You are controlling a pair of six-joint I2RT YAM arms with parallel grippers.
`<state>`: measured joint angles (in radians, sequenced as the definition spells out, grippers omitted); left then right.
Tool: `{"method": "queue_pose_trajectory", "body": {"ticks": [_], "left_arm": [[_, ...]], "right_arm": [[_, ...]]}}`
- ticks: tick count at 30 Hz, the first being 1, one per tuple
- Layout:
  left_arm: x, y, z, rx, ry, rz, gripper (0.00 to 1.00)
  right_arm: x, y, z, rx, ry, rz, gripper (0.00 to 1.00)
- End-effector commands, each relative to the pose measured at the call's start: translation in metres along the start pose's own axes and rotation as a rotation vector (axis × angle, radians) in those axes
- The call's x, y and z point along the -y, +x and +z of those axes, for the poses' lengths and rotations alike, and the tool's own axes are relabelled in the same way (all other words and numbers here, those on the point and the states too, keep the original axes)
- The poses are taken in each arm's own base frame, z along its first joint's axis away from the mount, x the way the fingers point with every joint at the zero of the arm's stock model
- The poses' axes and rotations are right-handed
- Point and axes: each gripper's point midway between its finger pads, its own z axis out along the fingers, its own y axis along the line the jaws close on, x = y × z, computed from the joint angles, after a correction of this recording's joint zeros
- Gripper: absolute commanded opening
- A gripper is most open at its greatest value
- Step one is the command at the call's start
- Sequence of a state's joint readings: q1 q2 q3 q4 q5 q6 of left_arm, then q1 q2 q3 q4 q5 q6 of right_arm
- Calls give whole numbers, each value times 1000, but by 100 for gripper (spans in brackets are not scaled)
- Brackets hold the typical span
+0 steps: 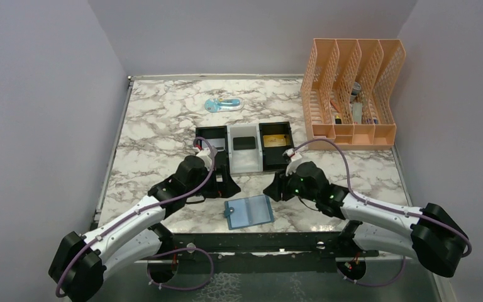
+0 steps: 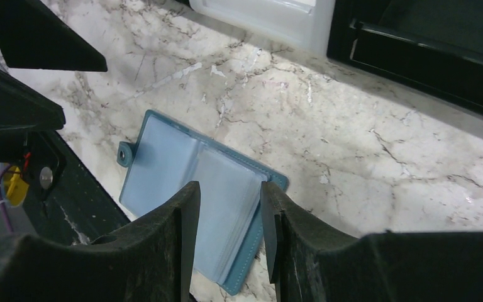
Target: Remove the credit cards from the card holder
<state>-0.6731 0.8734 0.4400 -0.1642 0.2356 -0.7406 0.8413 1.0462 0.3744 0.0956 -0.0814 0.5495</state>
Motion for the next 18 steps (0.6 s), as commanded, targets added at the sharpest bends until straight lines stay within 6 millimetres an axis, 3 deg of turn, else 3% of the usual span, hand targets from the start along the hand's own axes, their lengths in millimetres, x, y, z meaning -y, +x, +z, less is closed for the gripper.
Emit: {"method": "queue_pose_trajectory", "body": {"ticks": [1, 8, 14, 18], "left_arm": [[-3, -4, 3, 24, -18, 29, 89], [-6, 5, 9, -12, -37, 42, 79], [-11, 30, 17, -89, -66, 59, 67], [3, 39, 15, -101, -36, 89, 63]], "right_arm": [[-19, -4, 6, -6, -91, 12, 41], [0, 5, 16, -79, 24, 15, 33], [-13, 28, 16, -182, -65, 37, 33], [-9, 44, 14, -243, -56, 61, 33]]}}
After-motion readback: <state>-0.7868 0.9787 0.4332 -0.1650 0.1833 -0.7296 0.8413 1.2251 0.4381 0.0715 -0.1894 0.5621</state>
